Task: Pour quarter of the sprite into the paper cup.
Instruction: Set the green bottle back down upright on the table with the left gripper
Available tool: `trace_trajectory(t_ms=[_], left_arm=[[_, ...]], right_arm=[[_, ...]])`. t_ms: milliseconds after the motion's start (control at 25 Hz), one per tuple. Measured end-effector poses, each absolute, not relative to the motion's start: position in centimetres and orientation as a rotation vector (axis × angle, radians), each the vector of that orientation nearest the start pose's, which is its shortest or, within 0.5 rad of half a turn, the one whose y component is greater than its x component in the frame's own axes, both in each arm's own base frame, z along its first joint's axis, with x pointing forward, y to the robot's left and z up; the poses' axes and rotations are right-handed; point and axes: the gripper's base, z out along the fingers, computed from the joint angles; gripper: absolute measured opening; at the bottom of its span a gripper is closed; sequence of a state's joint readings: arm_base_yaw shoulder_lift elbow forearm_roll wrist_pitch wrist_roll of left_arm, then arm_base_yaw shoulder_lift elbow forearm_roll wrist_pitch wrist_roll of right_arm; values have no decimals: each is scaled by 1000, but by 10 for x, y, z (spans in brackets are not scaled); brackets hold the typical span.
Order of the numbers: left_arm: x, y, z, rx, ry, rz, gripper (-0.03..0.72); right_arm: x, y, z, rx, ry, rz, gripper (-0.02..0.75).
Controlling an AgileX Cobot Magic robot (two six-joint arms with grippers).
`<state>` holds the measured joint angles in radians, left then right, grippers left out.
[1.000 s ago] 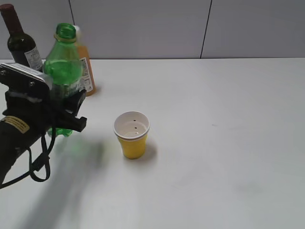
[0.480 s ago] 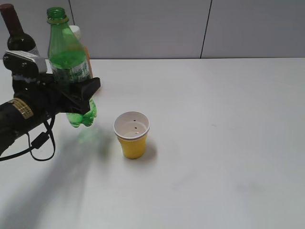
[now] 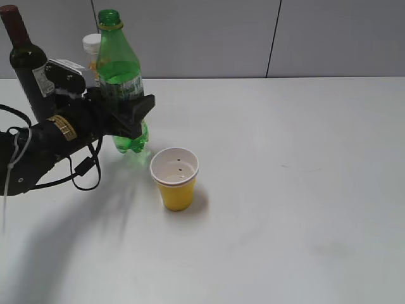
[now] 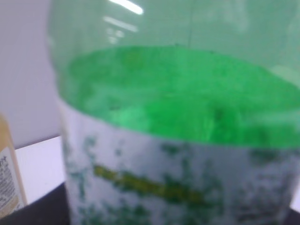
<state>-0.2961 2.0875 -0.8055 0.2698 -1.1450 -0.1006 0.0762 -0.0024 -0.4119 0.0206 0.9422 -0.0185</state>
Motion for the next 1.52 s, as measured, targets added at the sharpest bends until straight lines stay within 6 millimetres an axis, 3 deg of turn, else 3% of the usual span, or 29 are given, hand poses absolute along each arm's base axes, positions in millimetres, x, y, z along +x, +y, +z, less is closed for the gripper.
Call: trace_trajectory(t_ms=[440, 800, 1440, 1520], left_arm=[[368, -137, 92, 384, 1631, -494, 456], [389, -154, 102, 409, 1562, -514, 456], [386, -163, 93, 445, 1611, -522, 456], [386, -163, 93, 445, 1612, -522, 512]], right_arm=[[9, 2, 262, -94, 2010, 61, 591], [9, 2, 262, -94, 2010, 61, 591], [9, 2, 262, -94, 2010, 61, 591], [9, 2, 262, -94, 2010, 61, 591]])
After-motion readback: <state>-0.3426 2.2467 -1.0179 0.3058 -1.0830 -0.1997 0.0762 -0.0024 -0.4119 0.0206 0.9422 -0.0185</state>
